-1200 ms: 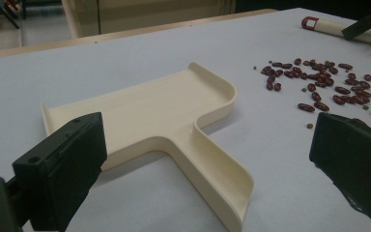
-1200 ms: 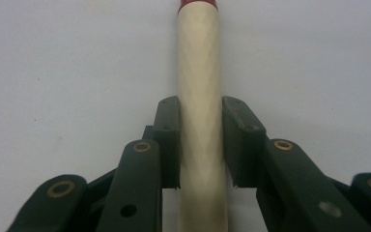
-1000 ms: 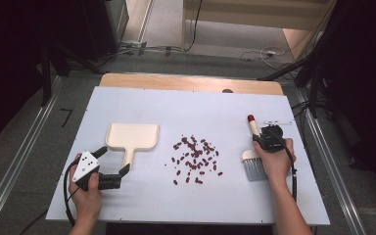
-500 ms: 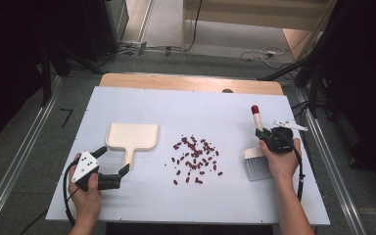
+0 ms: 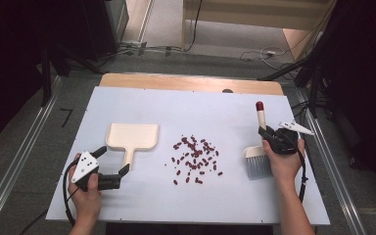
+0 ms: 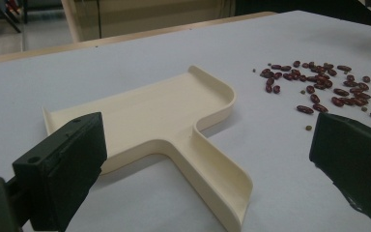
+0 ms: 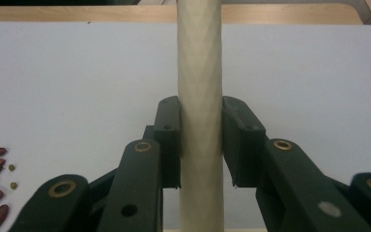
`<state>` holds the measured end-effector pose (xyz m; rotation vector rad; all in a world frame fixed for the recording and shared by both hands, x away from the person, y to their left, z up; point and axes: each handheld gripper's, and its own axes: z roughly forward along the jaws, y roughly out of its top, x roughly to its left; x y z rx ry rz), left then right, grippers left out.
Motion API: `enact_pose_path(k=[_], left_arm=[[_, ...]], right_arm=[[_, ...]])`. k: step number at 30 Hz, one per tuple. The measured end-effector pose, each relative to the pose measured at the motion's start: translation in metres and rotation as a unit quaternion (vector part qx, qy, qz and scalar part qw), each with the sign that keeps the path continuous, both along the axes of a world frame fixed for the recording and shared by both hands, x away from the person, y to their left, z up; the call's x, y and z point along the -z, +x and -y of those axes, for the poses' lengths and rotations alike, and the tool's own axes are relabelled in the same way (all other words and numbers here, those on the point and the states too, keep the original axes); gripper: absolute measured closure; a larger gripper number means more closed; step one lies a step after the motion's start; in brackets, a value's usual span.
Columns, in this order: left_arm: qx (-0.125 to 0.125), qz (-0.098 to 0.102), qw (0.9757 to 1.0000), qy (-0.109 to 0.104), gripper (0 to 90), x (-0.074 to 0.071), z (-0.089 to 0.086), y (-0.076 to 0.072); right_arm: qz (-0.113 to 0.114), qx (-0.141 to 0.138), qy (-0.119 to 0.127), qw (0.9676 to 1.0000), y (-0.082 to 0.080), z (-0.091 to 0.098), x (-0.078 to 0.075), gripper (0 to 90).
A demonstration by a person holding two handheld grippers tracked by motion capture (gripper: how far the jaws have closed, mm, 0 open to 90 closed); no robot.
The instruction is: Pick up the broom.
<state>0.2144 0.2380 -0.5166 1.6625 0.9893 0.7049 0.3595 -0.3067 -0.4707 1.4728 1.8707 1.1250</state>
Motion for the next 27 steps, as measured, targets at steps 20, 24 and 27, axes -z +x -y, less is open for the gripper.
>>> enact_pose_path(k=[20,24,27], left_arm=[[-0.001,0.007,1.0,0.005,0.2,-0.002,0.002,-0.001],[-0.002,0.009,0.9999,0.008,0.1,-0.003,0.002,-0.001],[-0.002,0.014,0.9999,0.003,0.1,-0.004,0.003,-0.002]], right_arm=[[0.083,-0.008,0.034,0.996,-0.016,0.005,-0.016,68.6],[0.101,-0.013,0.042,0.9939,-0.021,0.004,-0.021,68.6],[0.108,-0.015,0.047,0.9929,-0.022,0.004,-0.024,68.6]])
